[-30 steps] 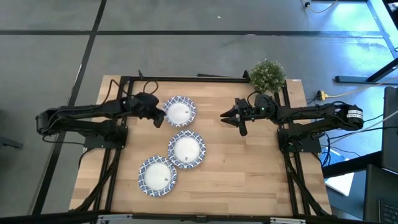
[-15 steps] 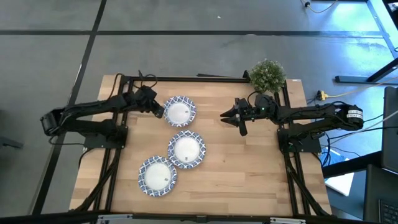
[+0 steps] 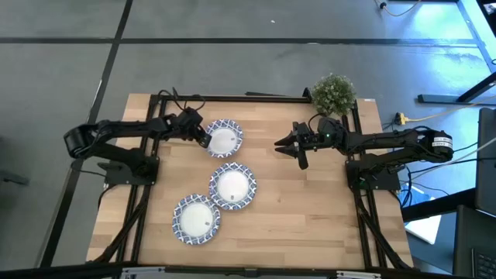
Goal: Nest bowls inside each other
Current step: Stack the white patterned bowl on top of the other white patterned bowls
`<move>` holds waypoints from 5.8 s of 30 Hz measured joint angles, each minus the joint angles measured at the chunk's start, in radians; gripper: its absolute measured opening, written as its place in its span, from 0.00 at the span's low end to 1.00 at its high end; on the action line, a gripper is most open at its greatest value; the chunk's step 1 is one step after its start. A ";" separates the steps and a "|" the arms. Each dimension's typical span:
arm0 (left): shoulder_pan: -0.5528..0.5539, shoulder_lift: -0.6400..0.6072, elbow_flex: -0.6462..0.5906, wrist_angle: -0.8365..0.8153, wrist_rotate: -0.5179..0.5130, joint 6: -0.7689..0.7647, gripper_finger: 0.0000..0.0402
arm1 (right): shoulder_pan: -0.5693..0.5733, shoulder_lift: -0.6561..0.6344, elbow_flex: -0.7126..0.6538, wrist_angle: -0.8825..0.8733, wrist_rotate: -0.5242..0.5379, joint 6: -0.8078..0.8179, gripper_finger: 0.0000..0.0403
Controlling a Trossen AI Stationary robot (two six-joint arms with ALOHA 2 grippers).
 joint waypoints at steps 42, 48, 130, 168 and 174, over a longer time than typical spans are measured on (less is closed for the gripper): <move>0.102 0.014 0.098 -0.027 0.092 0.145 0.27 | 0.000 0.000 0.000 -0.004 -0.001 0.001 0.31; 0.113 0.032 0.098 -0.053 0.099 0.155 0.28 | 0.000 0.000 0.000 -0.004 -0.001 0.002 0.31; 0.082 0.222 0.097 0.116 0.211 0.117 0.03 | 0.000 0.000 0.000 -0.001 -0.022 -0.002 0.31; 0.021 0.195 0.402 -0.199 0.660 0.220 0.00 | -0.001 0.000 0.000 -0.020 -0.018 -0.025 0.31; -0.101 0.195 0.403 -0.256 0.682 0.188 0.00 | -0.001 0.000 0.000 -0.020 -0.018 -0.023 0.31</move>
